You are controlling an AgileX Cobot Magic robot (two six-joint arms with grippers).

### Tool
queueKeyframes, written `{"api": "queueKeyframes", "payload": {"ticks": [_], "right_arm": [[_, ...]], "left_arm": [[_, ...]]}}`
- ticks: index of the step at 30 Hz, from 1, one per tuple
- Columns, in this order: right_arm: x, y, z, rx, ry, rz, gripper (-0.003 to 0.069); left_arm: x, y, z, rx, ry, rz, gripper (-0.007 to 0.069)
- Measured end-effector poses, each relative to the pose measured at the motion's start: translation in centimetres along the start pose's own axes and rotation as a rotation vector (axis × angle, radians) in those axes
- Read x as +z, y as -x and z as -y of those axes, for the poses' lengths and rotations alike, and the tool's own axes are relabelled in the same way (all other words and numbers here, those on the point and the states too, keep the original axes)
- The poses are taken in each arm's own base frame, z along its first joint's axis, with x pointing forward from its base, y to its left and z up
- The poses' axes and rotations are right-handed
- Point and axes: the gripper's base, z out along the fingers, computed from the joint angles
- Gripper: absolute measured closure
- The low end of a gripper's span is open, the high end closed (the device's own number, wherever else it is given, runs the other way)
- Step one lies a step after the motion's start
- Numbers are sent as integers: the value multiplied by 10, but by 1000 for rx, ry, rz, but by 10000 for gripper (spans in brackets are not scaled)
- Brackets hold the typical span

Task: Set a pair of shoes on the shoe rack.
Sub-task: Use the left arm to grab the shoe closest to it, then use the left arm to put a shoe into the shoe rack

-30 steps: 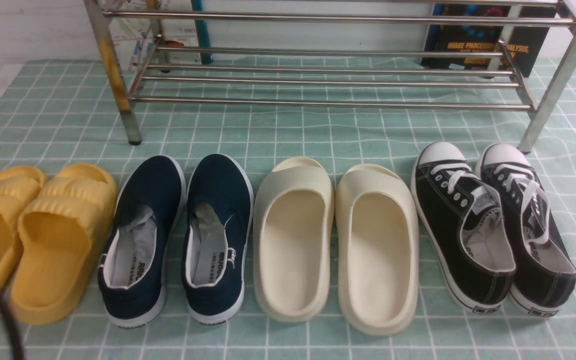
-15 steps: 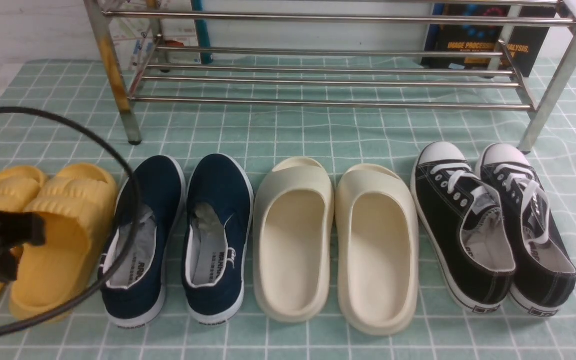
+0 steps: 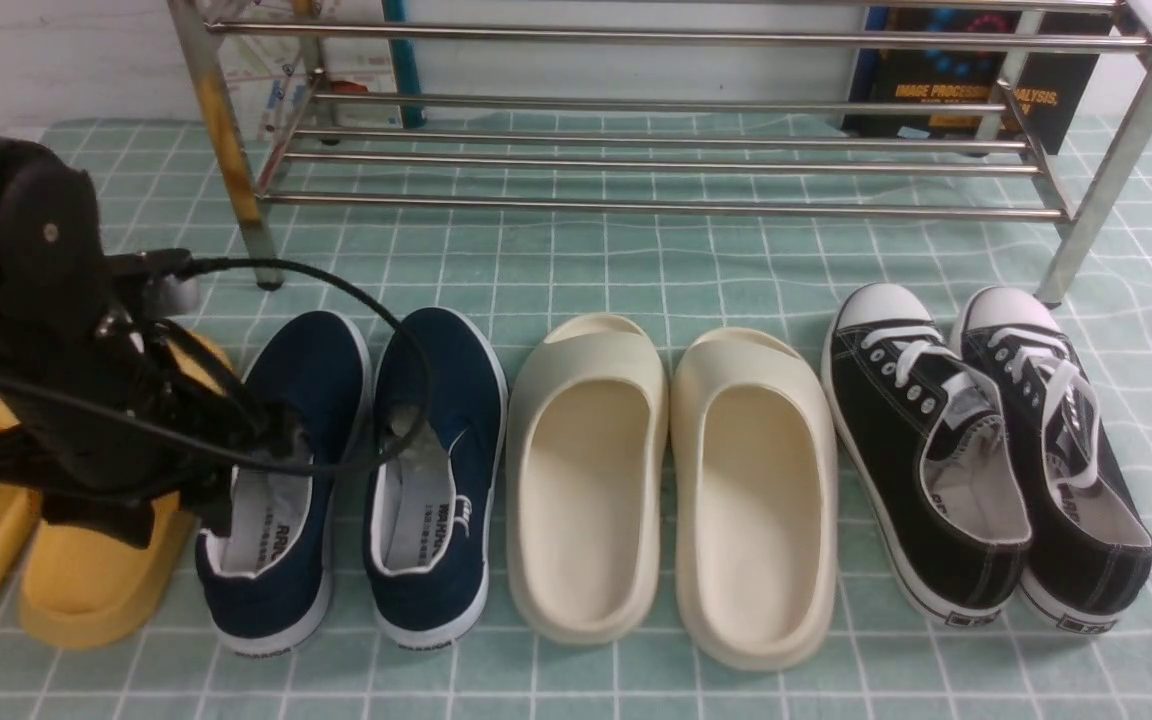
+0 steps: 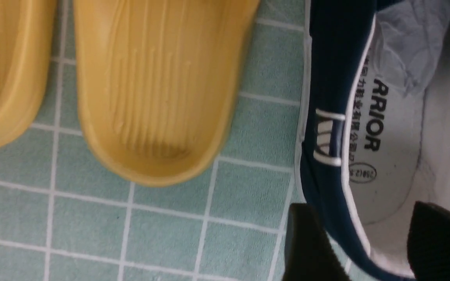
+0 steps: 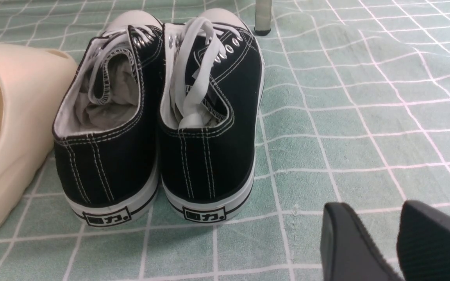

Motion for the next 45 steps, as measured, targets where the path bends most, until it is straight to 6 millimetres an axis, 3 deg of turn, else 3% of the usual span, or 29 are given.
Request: {"api": "queueKeyframes", "payload": {"ticks": [8,12,13,14,17,22,24,25,27,31,33,45], "right_arm": [[0,0,0,0,0,0,419],[0,0,0,0,0,0,419],[0,0,0,0,0,0,419],[0,0,0,0,0,0,419],[0,0,0,0,0,0,419],[0,0,0,0,0,0,419],[0,0,0,0,0,0,419],[0,0,0,0,0,0,419],[0,0,0,0,0,0,419],[0,0,0,0,0,0,419],[0,0,0,0,0,0,419],[0,0,0,0,0,0,419]], "left_arm": [[36,11,4,-30,23,-28,260],[46,10,5,-32,39,-66,430],[46,10,5,-32,39,-66,430],[46,10,4,-32,42,-72,514],[41,9,4,-32,41,-67,608],[14,3,1,-25,28,-40,607],[-17,2,-1,-26,15,0,607],[-20,2,-1,-25,11,10,607],[-56,9,0,-16,-25,103,607],[-94,26,5,0,-80,233,607],[-99,33,7,3,-86,251,607],[-48,108,37,3,-58,168,607]]}}
